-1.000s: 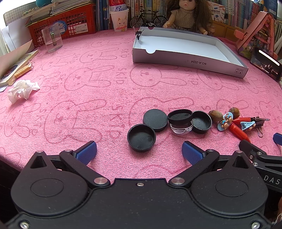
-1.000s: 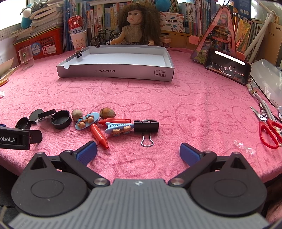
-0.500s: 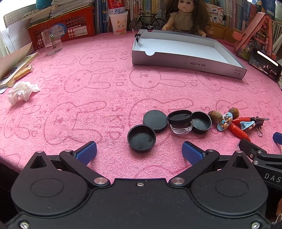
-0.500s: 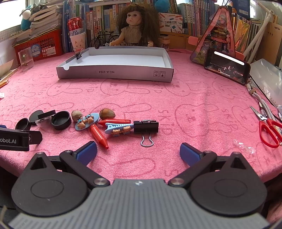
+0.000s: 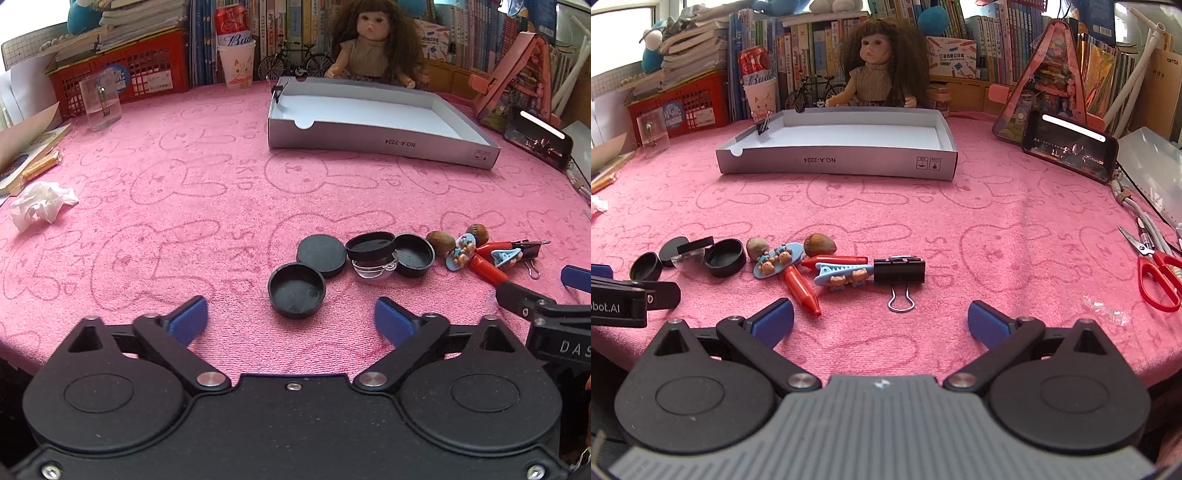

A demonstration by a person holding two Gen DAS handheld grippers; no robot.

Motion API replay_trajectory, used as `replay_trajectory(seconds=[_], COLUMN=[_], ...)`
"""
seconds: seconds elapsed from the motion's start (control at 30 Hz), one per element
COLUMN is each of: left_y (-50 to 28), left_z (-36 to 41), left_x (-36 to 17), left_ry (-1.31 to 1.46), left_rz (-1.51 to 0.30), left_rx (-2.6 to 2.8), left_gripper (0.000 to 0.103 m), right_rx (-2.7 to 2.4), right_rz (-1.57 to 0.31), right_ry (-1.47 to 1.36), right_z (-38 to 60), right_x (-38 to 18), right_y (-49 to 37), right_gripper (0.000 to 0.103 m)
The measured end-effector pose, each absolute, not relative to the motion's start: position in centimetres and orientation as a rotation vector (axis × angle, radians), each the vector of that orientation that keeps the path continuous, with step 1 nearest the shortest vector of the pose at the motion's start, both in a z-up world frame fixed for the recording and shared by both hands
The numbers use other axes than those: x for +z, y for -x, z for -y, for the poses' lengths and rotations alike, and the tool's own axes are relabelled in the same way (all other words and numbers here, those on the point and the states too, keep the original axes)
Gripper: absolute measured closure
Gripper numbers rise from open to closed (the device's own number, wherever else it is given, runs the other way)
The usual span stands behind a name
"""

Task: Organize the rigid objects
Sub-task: 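Grasp the black lid with left tool while right tool grasps the black binder clip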

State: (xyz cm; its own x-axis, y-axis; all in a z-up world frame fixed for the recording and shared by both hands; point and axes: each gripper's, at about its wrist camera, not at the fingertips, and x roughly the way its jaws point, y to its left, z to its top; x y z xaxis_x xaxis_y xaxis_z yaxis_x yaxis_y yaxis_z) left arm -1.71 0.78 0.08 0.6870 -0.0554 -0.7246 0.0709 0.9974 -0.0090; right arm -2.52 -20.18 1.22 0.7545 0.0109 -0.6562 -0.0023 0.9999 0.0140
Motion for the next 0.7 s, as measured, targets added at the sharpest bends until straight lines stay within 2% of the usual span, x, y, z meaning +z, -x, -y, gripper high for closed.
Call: replay_trajectory(seconds=[0.07, 0.13, 0.23, 0.27, 0.37, 0.43, 0.53, 0.7], left_y=[2.0, 2.2, 2.6, 2.7, 3.3, 3.5, 3.4, 3.0], left_z=[-0.8, -0.8, -0.6, -0.6, -0.8, -0.9, -0.8, -0.7], left_x=[0.3, 0.4, 0.6, 0.6, 0.7, 0.8, 0.8, 0.1], left_ry=[-0.023, -0.024, -0.034, -0.033, -0.035, -0.045, -0.054, -0.049], left_rz=[-0.795, -0.786, -0.764, -0.761, -0.743, -0.722, -0.706, -0.723], left_rx=[-0.095, -0.113, -0.14, -0.149, -0.153, -0.148, -0.132, -0.129], left_gripper=[0.028, 0.036, 0.056, 0.058, 0.062, 0.062, 0.061, 0.061], right_rx=[0.006, 0.009, 0.017, 0.01, -0.015, -0.028, -0.02, -0.021], right_rz=[-0.69, -0.665, -0.626, -0.618, -0.607, -0.619, -0.65, -0.656], right_ry=[-0.019, -0.015, -0.001, 0.006, 0.021, 0.009, -0.02, -0.011], right_z=[20.4, 20.7, 21.1, 21.2, 21.8, 22.3, 22.5, 22.2], right_x=[1.5, 1.7, 2.0, 2.1, 2.1, 1.9, 1.5, 0.9], right_y=[2.6, 2.7, 2.8, 2.9, 2.8, 2.7, 2.2, 1.7], right_gripper=[0.002, 0.006, 0.011, 0.013, 0.022, 0.033, 0.043, 0.046])
